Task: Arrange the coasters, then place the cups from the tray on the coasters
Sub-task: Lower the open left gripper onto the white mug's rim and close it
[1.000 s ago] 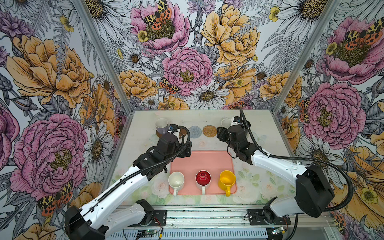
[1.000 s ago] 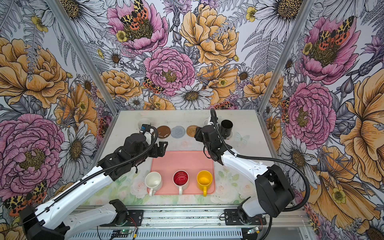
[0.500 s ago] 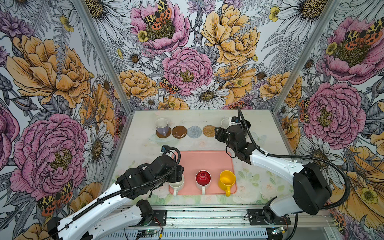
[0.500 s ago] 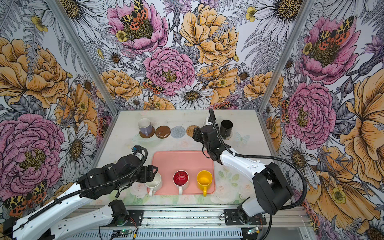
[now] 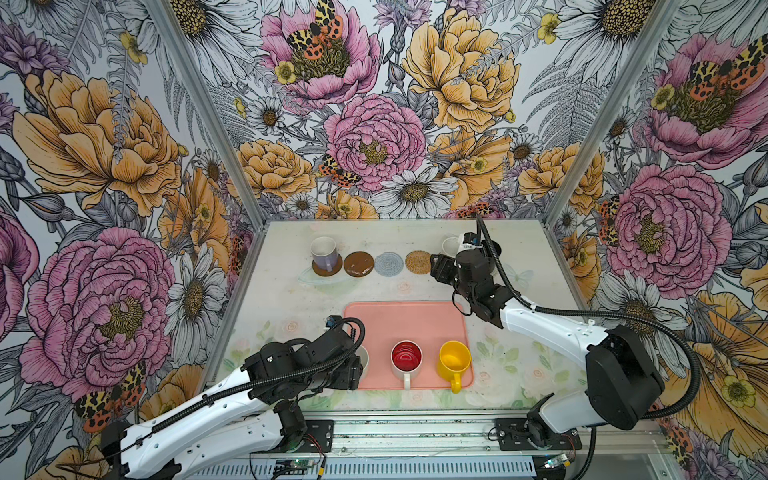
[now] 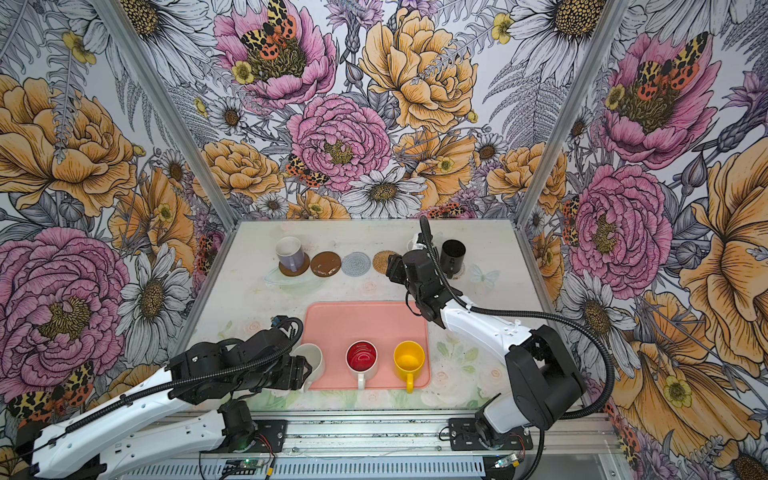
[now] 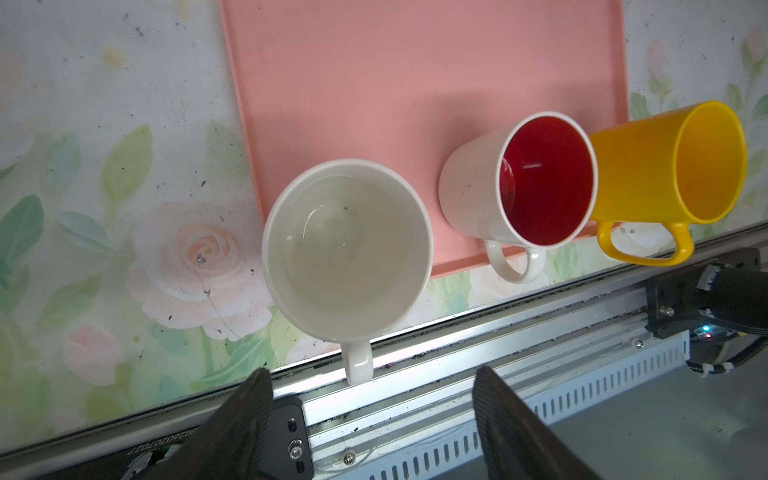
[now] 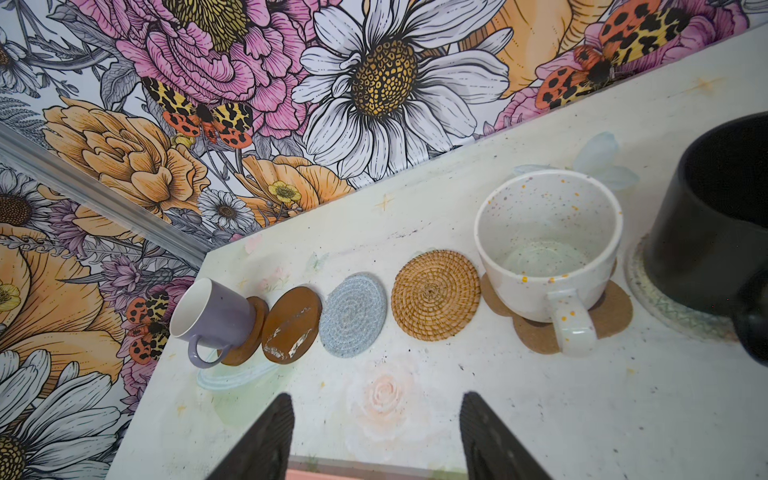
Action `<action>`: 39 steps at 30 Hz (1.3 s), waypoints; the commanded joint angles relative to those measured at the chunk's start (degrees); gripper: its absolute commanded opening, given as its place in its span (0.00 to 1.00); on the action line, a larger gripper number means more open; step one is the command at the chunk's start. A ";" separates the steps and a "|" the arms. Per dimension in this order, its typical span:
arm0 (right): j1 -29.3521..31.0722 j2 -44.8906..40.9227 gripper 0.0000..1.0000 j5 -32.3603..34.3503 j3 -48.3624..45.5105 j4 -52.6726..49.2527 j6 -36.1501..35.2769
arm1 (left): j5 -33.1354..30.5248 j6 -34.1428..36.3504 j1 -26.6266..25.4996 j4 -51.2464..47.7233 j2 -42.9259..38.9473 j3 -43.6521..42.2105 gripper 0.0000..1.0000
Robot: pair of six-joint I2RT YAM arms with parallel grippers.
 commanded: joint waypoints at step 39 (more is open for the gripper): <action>-1.16 4.21 0.66 -5.51 2.44 3.36 1.27 | -1.78 -11.43 -3.82 7.16 8.05 -8.21 0.46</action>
